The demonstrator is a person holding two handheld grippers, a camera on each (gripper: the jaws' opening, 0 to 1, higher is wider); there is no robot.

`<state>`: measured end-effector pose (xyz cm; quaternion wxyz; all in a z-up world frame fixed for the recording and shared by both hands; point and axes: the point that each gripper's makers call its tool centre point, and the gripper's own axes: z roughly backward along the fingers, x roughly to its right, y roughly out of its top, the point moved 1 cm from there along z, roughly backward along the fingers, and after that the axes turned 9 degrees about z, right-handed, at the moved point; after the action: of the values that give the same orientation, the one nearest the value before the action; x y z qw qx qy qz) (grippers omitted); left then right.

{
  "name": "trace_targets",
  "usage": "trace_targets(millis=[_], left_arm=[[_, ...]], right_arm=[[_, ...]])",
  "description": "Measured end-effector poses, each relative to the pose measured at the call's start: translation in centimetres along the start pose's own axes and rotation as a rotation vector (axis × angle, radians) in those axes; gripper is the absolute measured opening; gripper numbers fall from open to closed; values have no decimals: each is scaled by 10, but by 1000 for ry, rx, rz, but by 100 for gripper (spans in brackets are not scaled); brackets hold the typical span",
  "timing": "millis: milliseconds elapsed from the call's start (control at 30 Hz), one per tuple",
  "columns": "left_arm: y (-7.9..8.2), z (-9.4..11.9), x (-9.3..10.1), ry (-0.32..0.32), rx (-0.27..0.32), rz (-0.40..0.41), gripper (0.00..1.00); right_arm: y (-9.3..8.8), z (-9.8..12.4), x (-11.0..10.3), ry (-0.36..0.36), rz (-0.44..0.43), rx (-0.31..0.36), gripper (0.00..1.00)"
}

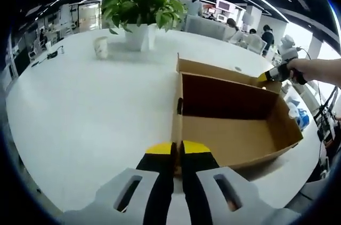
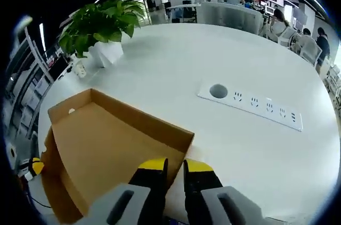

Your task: Operate the shoe box by opening the lid, removing the specified soft item, and placing it in the target area until the item is outside and the box remains undamaged.

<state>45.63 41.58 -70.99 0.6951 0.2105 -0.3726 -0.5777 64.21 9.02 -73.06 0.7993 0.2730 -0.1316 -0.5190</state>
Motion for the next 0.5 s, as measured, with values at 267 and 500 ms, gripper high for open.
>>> trace_targets(millis=[267, 500], left_arm=[[0, -1, 0, 0, 0, -2, 1], [0, -2, 0, -3, -3, 2, 1]], right_arm=[[2, 3, 1, -29, 31, -2, 3], [13, 12, 3, -51, 17, 43, 1]])
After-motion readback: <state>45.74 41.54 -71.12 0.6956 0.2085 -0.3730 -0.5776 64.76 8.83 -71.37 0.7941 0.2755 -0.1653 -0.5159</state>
